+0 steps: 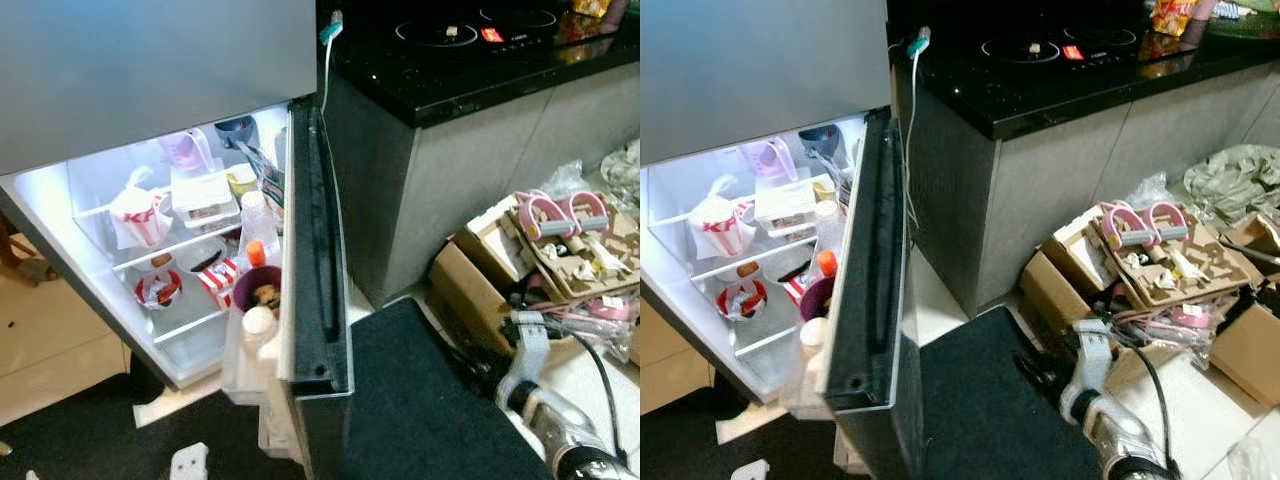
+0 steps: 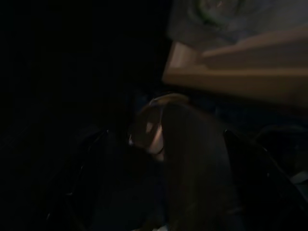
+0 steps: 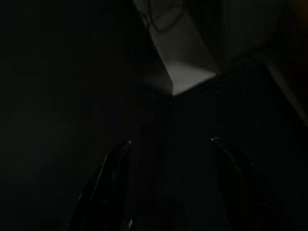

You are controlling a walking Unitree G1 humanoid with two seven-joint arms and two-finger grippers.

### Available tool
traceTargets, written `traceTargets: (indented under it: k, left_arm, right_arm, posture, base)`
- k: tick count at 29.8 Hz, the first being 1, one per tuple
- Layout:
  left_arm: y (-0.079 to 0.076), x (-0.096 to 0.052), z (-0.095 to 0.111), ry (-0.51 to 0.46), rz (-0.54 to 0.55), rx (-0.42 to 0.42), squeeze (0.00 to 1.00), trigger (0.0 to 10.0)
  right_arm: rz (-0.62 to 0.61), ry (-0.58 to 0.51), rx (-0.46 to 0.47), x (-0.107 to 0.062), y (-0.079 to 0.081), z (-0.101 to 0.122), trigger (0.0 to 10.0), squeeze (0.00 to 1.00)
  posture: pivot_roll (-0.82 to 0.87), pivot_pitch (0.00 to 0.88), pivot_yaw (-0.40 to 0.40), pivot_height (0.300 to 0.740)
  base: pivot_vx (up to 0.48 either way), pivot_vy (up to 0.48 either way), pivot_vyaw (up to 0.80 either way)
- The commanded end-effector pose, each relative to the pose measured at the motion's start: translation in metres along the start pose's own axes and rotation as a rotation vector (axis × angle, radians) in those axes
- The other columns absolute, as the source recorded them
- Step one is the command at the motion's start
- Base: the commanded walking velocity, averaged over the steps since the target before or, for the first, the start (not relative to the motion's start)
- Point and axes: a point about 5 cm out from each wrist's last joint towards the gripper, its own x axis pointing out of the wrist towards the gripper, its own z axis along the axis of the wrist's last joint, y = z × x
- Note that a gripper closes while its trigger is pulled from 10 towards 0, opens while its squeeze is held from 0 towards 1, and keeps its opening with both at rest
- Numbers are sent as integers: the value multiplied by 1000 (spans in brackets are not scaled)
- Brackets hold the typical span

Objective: Restocking fridge

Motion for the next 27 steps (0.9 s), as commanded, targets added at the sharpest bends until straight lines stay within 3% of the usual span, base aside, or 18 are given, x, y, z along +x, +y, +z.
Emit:
traceTargets:
  k: [1,8,18,22,27]
  left_arm:
    - [1,-1,-5,20,6,-1,0,10000]
    - [4,-2,-5,22,14,4,0,10000]
    - [4,-2,-5,24,14,4,0,10000]
    - [3,-2,-6,26,14,2,0,10000]
    - [2,-2,-6,26,14,3,0,10000]
  right_arm:
    - [-42,43,3,-2,-2,-11,10000,0]
    - [-79,115,23,-8,-3,-35,10000,0]
    - [-87,183,-2,-12,-2,-49,10000,0]
    - [-145,278,6,-22,-6,-72,10000,0]
    - [-164,304,15,-27,-7,-81,10000,0]
  posture:
    - [-56,0,-9,740]
    - [-56,0,-5,740]
    - [-56,0,-5,740]
    - [-57,0,-7,740]
    - [-57,0,-7,740]
  base:
    - [0,0,781]
    - [0,0,778]
    - [0,0,775]
    - [0,0,775]
    - [0,0,775]
